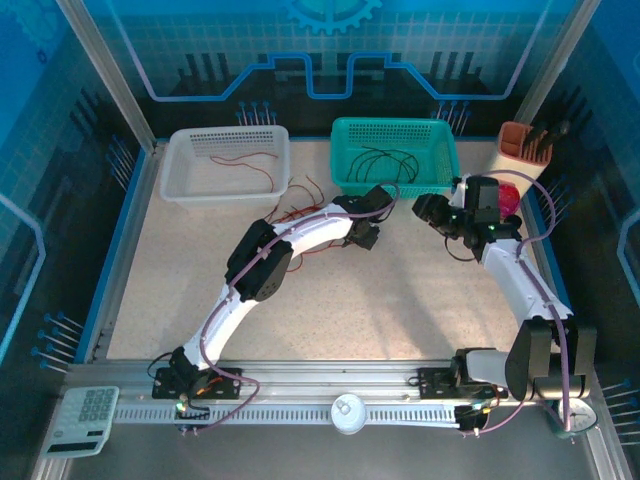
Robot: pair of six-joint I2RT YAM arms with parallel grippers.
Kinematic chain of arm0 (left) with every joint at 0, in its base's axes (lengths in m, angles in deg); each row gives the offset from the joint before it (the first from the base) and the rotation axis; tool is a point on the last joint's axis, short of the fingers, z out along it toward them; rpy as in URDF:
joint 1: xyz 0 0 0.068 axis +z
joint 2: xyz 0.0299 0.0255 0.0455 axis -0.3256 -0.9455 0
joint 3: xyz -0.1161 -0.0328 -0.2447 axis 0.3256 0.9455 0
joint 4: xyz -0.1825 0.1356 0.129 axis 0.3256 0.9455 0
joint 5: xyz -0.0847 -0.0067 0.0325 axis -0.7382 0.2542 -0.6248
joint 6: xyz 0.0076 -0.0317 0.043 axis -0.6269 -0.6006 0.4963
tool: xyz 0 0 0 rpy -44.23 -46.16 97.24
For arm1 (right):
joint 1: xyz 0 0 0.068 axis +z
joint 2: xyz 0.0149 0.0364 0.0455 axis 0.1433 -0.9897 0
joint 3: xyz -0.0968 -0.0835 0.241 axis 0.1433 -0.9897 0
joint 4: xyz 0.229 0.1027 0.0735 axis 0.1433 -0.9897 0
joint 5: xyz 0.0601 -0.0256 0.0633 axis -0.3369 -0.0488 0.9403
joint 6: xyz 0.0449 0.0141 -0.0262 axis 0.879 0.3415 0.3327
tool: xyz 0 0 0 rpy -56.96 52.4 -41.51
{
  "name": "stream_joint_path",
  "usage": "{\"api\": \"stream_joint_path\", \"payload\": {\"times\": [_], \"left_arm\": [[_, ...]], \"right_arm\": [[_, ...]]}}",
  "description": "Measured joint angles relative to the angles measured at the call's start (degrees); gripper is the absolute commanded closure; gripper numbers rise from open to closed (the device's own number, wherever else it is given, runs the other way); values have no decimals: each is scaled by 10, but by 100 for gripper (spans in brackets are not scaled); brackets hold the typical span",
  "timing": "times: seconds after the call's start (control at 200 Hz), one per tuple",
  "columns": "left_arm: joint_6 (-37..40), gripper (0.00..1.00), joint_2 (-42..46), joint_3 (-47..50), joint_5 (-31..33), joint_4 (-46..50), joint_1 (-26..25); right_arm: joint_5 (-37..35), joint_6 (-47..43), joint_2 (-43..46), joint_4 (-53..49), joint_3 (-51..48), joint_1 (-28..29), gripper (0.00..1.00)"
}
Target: Untangle the cables
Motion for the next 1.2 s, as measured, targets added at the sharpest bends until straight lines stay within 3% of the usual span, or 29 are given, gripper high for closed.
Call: {"api": "stream_joint_path", "payload": {"times": [0.215,0.535,0.795,0.995,1.2], "left_arm": [[0,100,0,0,0,-2,-4],[1,100,36,42,-7,-9,-4],[4,100,213,136,-52,-51,-3],[5,100,368,255,-125,-151,2],[-6,100,470,412,-219,-270,31]], "right_arm": [[0,4,3,-3,11,0,48],[3,6,3,-3,22,0,47],[25,7,-1,0,29,13,47],[50,18,-14,13,31,35,46],[88,44,-20,44,50,52,44]]}}
